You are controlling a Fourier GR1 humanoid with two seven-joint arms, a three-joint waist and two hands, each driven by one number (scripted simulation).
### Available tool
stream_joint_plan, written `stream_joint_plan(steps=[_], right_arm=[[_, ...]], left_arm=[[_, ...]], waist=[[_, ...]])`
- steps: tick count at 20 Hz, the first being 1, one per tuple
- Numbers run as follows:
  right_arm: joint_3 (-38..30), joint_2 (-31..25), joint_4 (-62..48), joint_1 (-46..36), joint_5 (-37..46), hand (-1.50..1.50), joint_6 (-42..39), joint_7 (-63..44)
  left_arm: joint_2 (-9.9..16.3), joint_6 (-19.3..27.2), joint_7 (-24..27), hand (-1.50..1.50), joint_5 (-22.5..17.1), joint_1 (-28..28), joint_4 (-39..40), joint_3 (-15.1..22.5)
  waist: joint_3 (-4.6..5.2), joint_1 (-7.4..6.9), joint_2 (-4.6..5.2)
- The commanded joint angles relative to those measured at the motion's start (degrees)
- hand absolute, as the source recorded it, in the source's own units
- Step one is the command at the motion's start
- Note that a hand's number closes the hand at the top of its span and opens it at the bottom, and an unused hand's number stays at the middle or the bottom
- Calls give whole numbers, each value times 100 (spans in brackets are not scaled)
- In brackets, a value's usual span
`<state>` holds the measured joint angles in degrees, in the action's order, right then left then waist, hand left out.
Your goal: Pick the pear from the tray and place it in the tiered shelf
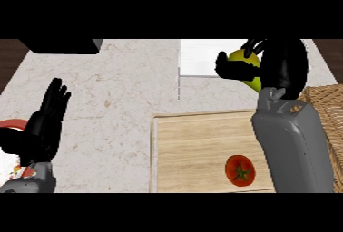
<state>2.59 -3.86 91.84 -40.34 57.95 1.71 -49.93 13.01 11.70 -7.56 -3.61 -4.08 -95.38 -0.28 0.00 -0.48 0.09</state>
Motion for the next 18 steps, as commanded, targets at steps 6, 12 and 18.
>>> stream_joint_plan(steps=[6, 12, 18], right_arm=[[-621, -138, -1921, -361, -220, 150, 1415, 1369], [-859, -308, -3226, -1036, -410, 150, 1666, 1937], [-1507, -145, -4182, -1189, -1033, -150, 2597, 2489]], left_arm=[[-199, 26, -319, 0, 204, 280, -544, 180], [-174, -73, -375, 0, 216, 27, -341, 20], [-126, -209, -330, 0, 106, -102, -199, -136]], waist=[[-1, -32, 2], [0, -28, 5], [-2, -45, 15]])
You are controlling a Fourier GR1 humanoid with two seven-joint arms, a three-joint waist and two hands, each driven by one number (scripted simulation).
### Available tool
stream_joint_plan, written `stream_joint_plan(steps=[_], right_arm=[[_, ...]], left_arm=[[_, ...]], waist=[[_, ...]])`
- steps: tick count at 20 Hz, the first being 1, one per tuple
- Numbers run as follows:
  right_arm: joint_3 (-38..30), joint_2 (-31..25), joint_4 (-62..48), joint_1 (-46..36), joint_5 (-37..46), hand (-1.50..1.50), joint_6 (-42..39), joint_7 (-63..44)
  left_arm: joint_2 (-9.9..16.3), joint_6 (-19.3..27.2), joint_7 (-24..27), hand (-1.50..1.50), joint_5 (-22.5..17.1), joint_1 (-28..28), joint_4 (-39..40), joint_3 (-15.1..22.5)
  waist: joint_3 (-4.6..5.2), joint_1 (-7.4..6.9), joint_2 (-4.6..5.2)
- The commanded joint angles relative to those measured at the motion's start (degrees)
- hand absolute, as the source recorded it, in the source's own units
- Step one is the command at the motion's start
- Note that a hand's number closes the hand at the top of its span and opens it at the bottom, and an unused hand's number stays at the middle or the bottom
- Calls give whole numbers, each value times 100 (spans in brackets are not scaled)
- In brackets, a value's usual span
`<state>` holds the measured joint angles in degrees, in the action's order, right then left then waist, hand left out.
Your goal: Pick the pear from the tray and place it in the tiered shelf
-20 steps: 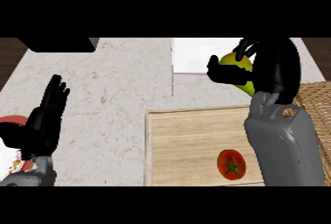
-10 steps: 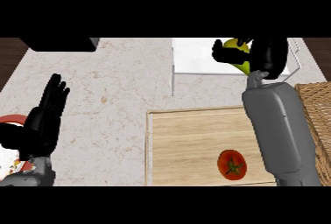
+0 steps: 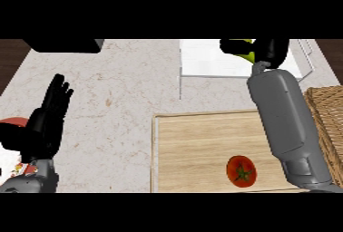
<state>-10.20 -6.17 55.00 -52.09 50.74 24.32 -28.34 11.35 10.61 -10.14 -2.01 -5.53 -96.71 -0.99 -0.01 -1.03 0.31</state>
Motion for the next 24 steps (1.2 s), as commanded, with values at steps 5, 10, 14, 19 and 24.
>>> stream_joint_plan(steps=[5, 10, 14, 19, 24], right_arm=[[-457, -156, -1345, -437, -776, -150, 159, 960], [-572, -228, -1139, -465, -1274, -150, -50, 1451], [-651, -15, -758, -521, -1545, -150, 221, 1617], [-766, -293, -42, -355, -1726, -150, 258, 1180], [-993, -905, 808, -80, -1814, -150, -20, 369]], left_arm=[[-168, -23, -148, 0, 28, 135, -261, 62], [-139, -101, 186, 0, 134, 108, 52, -29], [-66, -223, 347, 0, 76, 400, 15, -144], [-55, -47, -132, 0, 174, -149, 76, -221], [-230, -13, 0, 0, 273, 202, -105, -49]], waist=[[-2, -11, -6], [0, 42, -18], [1, 44, -26], [1, 131, -48], [3, 175, -69]])
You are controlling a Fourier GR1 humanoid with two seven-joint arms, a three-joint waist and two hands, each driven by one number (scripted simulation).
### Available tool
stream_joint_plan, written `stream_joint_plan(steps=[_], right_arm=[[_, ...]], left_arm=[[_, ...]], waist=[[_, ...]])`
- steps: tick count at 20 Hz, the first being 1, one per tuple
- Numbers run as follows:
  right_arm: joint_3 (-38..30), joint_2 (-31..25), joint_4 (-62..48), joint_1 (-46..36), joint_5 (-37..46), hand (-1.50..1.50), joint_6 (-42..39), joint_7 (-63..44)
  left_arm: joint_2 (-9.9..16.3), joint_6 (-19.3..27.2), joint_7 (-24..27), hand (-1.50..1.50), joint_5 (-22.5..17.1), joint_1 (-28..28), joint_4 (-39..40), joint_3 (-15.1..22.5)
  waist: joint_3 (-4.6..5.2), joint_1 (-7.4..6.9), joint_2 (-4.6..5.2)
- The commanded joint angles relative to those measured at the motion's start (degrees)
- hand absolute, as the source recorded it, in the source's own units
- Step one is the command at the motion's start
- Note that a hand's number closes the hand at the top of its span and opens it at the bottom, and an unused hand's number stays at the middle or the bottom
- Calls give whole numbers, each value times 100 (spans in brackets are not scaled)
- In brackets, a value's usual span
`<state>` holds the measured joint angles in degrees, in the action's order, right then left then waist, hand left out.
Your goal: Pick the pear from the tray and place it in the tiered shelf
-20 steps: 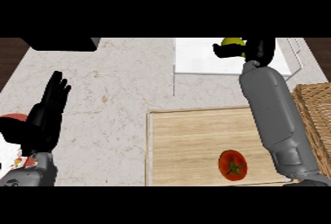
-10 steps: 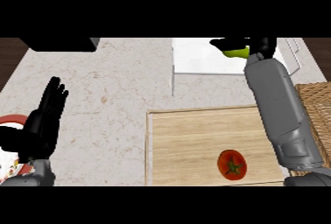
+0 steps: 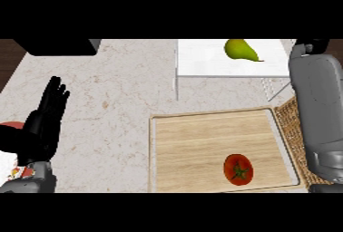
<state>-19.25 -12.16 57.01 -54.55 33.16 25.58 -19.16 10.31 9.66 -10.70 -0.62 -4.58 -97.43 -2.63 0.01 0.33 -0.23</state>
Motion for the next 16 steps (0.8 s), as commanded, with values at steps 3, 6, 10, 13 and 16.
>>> stream_joint_plan(steps=[3, 6, 10, 13, 16], right_arm=[[-160, -448, 1458, 872, -114, -150, -402, -1120], [-400, -759, 2389, 1679, -579, -150, -974, -1158], [-783, -1142, 3348, 2323, -1218, -150, -1663, -1520], [-1173, -1283, 3847, 2995, -1843, -150, -2041, -1246], [-1425, -1242, 4488, 3607, -2315, -150, -2389, -1289]], left_arm=[[-165, 102, 225, 0, 169, 253, -48, 101], [10, -144, 372, 0, -54, 307, 164, -146], [69, -101, -192, 0, -81, 179, -349, -147], [52, -161, 195, 0, -50, 99, 119, -231], [-149, -88, 694, 0, 126, 26, 641, -129]], waist=[[2, 102, -35], [2, 138, -29], [-2, 60, -17], [-1, 46, 1], [0, 79, 4]])
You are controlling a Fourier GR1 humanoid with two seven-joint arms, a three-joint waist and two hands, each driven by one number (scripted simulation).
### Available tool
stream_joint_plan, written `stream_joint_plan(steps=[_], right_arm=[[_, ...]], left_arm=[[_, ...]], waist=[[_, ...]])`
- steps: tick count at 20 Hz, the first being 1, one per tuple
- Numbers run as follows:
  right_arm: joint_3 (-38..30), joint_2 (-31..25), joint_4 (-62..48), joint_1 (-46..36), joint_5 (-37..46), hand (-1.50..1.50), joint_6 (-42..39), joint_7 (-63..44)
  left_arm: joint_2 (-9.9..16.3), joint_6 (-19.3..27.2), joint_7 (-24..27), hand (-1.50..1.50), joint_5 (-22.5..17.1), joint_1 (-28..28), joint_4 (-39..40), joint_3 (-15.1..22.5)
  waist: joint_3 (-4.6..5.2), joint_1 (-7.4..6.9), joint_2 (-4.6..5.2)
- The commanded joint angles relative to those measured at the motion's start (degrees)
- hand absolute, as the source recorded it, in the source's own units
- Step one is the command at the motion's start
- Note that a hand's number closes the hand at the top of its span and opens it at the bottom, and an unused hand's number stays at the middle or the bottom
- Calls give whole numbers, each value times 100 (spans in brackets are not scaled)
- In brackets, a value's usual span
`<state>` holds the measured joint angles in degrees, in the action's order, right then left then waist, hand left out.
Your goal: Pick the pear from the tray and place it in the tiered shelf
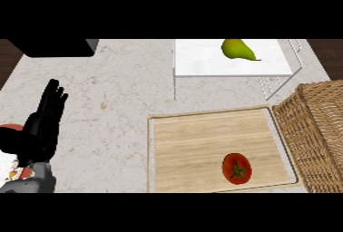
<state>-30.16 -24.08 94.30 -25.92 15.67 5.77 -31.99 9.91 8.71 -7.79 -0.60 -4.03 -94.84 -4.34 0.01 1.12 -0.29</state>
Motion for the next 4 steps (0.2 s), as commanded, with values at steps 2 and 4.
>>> stream_joint_plan(steps=[2, 4], right_arm=[[-480, -161, 361, 720, -699, -150, -323, 387], [-398, -175, 848, 745, -834, -150, -387, -158]], left_arm=[[-246, 169, -196, 0, 307, 68, -357, 328], [63, -162, -87, 0, 0, -236, 72, -116]], waist=[[-3, -89, 20], [0, -86, 23]])
